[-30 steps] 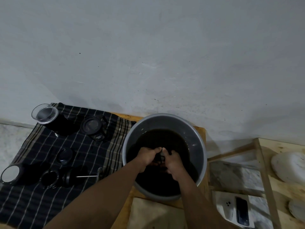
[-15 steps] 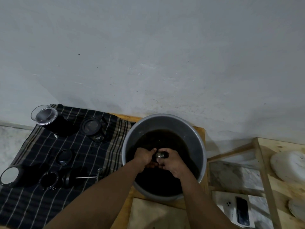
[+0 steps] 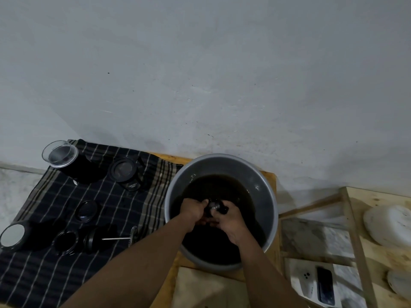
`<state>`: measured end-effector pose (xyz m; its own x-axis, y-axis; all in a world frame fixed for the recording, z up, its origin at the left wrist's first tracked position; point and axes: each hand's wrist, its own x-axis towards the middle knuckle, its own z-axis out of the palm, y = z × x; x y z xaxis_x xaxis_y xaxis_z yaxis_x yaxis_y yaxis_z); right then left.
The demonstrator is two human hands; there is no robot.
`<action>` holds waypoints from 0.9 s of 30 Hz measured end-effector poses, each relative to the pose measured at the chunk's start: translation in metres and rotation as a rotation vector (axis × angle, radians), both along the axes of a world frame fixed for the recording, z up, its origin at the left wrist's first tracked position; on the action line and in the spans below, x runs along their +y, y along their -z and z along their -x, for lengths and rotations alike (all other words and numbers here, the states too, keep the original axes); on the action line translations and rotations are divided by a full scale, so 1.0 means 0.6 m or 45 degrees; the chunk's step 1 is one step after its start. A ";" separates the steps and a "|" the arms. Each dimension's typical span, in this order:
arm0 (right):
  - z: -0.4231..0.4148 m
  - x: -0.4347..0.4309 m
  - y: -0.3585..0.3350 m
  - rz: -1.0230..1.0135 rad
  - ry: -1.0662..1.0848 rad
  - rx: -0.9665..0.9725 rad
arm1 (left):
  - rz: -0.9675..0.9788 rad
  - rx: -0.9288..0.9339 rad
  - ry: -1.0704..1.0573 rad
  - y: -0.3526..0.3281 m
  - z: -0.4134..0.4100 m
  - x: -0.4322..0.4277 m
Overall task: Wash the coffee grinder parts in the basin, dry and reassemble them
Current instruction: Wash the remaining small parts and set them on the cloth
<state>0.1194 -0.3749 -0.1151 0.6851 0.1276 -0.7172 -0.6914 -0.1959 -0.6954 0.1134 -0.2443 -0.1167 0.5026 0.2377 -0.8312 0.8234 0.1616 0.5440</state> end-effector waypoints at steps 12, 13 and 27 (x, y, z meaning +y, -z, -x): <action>-0.013 0.000 0.013 0.295 0.187 0.007 | 0.187 -0.061 -0.010 -0.014 0.003 -0.009; -0.013 -0.003 0.005 0.152 0.295 0.048 | 0.234 -0.084 -0.044 -0.015 0.002 -0.010; -0.049 -0.039 -0.042 0.255 -0.243 -0.292 | 0.339 -0.315 -0.242 -0.010 0.002 -0.009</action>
